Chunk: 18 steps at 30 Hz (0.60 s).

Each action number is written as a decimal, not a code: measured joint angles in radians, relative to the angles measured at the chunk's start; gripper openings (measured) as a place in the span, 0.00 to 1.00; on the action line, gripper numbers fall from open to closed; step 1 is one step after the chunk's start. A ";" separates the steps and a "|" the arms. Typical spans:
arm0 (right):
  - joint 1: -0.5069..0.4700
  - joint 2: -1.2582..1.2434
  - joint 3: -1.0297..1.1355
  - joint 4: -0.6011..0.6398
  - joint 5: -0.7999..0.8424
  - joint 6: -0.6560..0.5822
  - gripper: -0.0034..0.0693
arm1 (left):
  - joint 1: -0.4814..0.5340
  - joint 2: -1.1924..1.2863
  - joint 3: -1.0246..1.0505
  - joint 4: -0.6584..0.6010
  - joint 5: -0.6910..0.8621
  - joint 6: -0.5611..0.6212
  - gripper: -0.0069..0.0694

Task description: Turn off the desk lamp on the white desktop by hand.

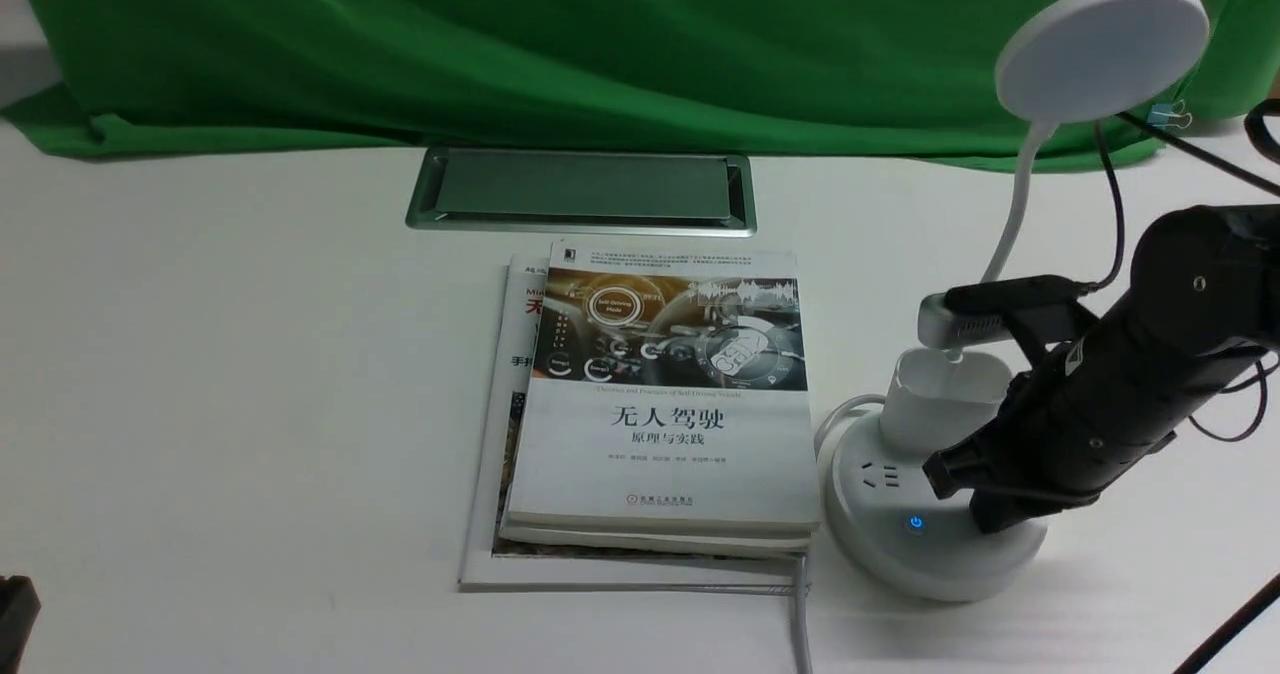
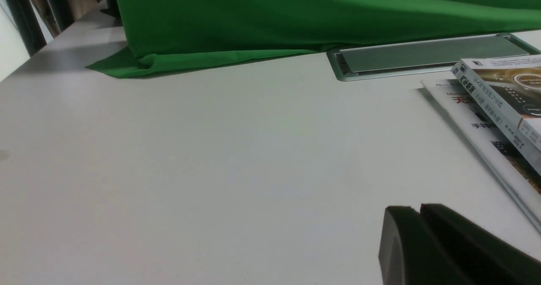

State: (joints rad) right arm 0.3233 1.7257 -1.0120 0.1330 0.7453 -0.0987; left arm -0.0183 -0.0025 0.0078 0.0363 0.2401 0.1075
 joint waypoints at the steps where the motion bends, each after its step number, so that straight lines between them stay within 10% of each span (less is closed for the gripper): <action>1: 0.000 -0.002 0.000 0.000 0.000 0.000 0.10 | 0.000 0.000 0.000 0.000 0.000 0.000 0.12; 18: 0.000 -0.500 0.193 -0.027 0.085 0.020 0.10 | 0.000 0.000 0.000 0.000 0.000 0.000 0.12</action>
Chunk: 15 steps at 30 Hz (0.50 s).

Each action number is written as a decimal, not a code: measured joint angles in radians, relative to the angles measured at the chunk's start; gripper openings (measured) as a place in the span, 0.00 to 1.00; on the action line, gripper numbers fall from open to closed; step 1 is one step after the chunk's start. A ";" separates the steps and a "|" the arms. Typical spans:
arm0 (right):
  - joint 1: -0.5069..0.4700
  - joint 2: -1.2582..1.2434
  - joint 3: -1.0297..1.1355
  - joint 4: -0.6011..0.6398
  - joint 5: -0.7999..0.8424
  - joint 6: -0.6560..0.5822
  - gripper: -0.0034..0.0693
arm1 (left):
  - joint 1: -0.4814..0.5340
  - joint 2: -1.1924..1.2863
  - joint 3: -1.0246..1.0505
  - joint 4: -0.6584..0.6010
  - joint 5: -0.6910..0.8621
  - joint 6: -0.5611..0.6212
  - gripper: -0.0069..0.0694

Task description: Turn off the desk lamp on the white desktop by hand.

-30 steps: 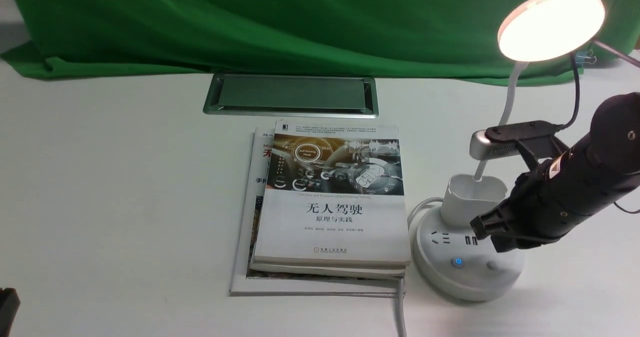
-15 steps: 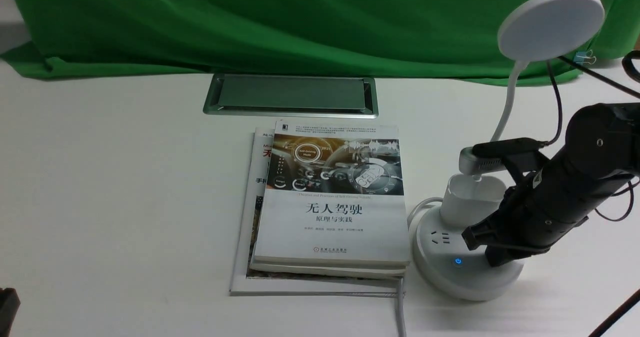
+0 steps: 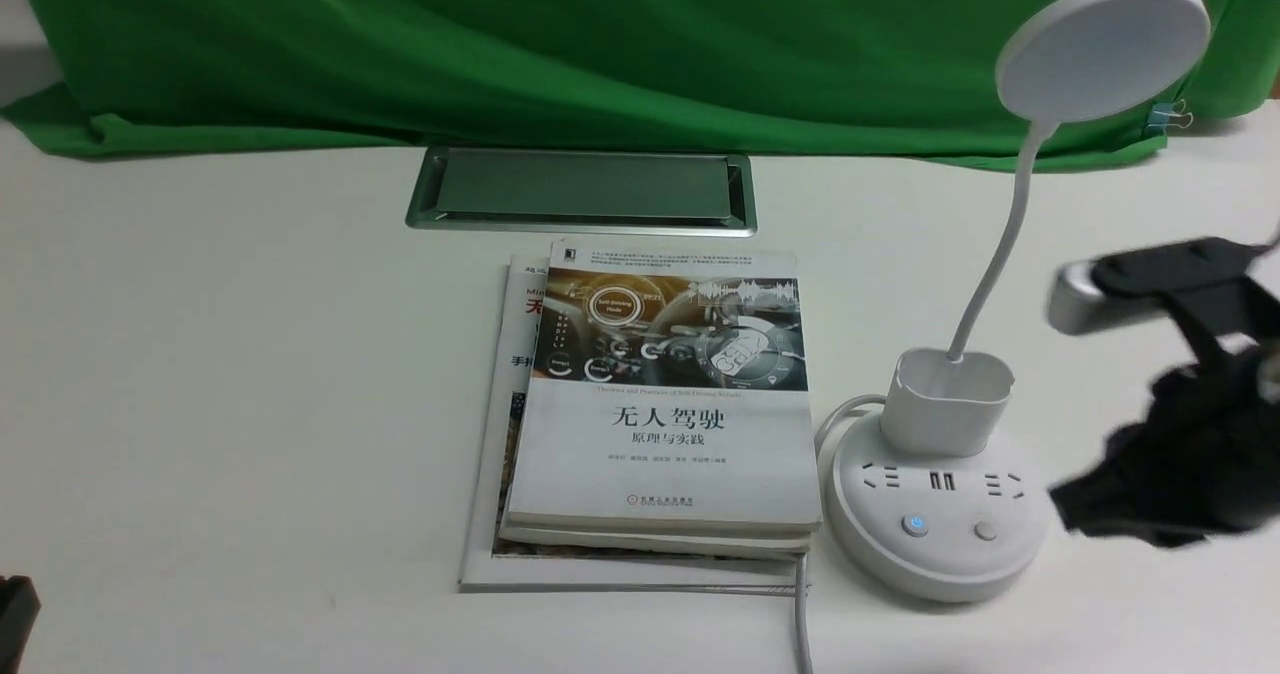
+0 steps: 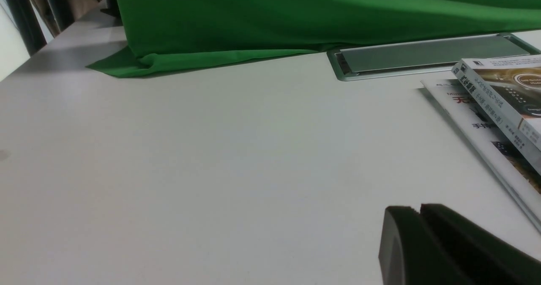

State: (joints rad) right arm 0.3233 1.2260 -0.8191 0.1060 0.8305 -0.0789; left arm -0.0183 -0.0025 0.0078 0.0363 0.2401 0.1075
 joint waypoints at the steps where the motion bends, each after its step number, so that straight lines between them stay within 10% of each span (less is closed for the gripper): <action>1: 0.000 -0.044 0.025 -0.001 0.001 0.002 0.10 | 0.000 0.000 0.000 0.000 0.000 0.000 0.12; 15: 0.000 -0.435 0.091 -0.004 -0.073 0.012 0.10 | 0.000 0.000 0.000 0.000 0.000 0.000 0.12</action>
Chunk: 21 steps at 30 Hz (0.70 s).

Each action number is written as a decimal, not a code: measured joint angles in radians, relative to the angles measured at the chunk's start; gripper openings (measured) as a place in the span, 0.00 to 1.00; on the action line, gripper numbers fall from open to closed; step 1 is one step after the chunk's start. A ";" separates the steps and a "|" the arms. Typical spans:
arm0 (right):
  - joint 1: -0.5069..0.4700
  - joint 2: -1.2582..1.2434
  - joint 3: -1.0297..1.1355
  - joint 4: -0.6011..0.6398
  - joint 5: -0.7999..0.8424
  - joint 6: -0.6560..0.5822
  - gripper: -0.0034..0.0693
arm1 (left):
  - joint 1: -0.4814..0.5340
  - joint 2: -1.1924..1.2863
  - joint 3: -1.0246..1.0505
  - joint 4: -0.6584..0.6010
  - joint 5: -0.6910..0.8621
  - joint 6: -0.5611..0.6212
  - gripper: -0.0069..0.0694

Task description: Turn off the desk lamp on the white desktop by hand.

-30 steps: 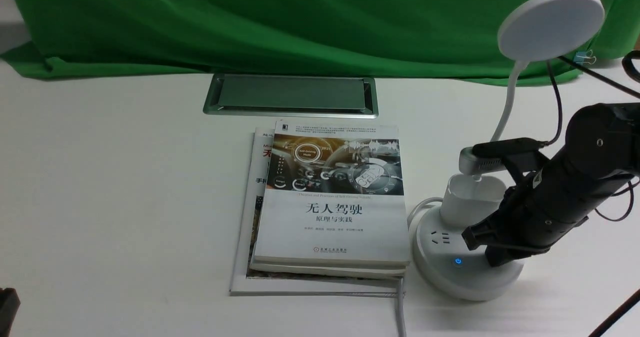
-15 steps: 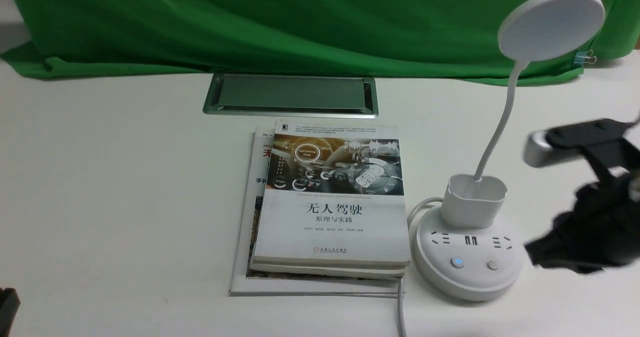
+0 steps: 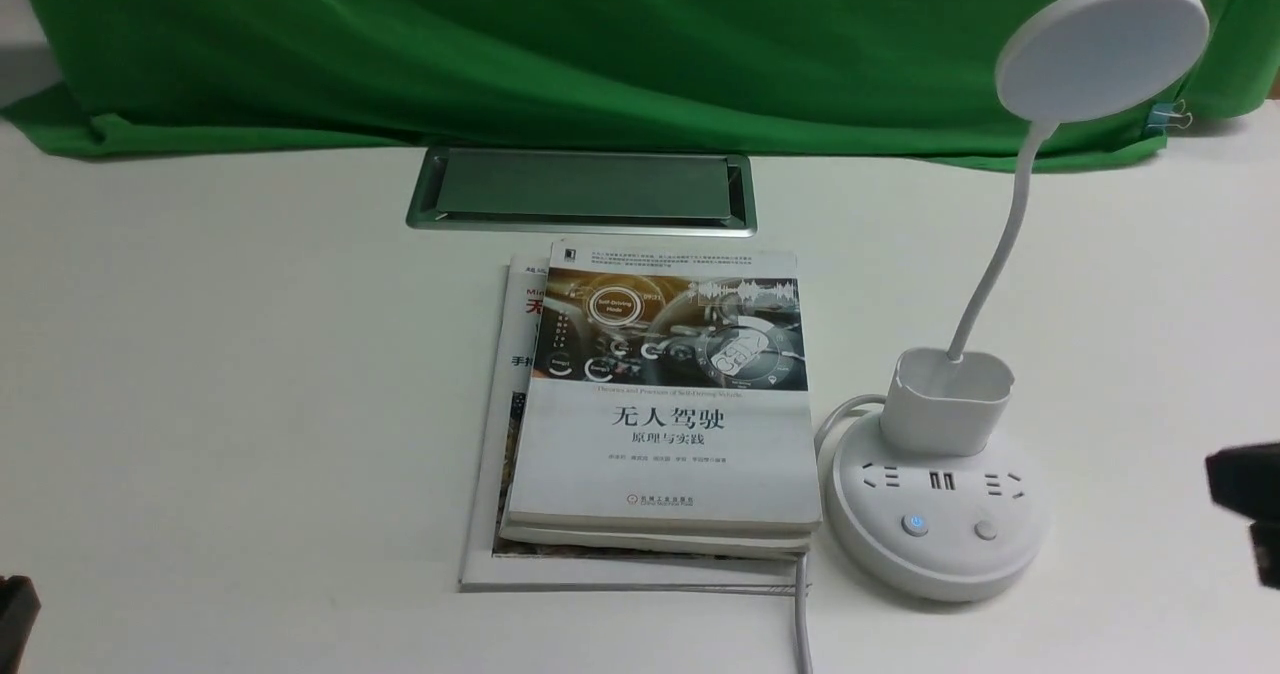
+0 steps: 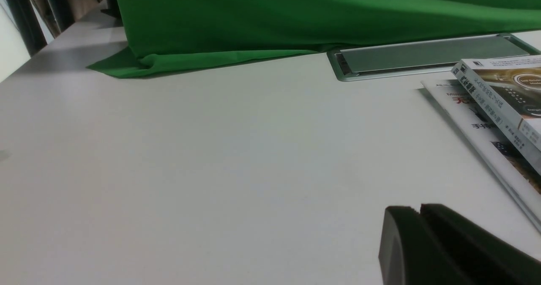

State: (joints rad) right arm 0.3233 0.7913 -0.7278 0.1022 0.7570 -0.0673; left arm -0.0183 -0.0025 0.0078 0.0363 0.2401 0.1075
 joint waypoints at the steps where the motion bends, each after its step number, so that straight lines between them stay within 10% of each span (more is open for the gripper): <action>1: 0.000 -0.007 0.001 -0.001 -0.006 0.000 0.10 | 0.000 0.000 0.000 0.000 0.000 0.000 0.12; 21: -0.272 -0.769 0.734 -0.075 -0.535 -0.044 0.10 | -0.001 0.000 0.000 0.001 0.000 0.000 0.12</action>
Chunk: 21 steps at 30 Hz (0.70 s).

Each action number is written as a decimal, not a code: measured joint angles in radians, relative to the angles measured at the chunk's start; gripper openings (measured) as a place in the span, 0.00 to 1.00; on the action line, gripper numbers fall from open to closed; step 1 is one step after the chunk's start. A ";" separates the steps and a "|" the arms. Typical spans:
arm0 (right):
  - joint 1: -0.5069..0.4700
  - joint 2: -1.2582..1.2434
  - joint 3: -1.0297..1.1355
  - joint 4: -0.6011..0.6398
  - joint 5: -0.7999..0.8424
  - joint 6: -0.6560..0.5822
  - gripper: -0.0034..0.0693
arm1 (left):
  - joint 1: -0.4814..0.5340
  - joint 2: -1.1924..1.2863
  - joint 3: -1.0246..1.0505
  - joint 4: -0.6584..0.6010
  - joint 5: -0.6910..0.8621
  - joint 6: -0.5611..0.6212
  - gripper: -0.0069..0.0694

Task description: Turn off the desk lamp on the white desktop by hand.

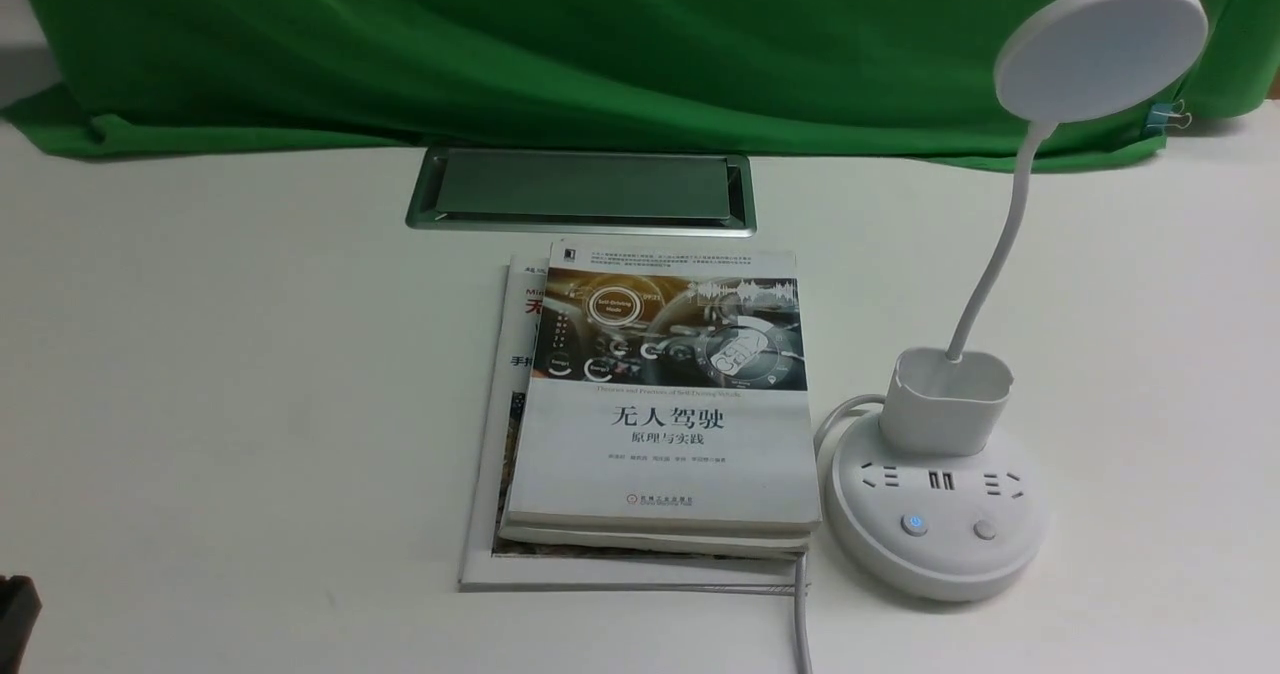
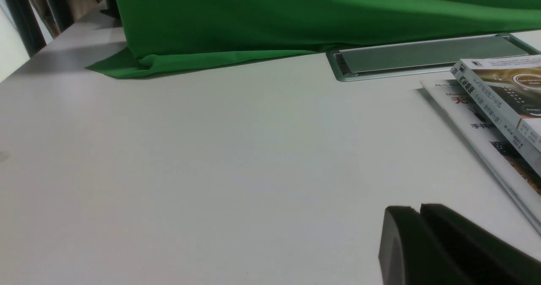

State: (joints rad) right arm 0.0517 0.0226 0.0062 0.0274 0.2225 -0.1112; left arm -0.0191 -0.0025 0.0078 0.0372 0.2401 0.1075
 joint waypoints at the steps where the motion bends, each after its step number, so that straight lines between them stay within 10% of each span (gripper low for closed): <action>1: 0.000 -0.013 0.001 0.000 0.003 -0.006 0.10 | 0.000 0.000 0.000 0.000 0.000 0.000 0.12; 21: 0.000 -0.021 0.001 0.000 0.019 -0.010 0.10 | 0.000 0.000 0.000 0.000 0.001 0.000 0.12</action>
State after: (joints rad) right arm 0.0517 0.0011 0.0070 0.0274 0.2418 -0.1214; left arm -0.0191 -0.0025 0.0078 0.0372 0.2409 0.1075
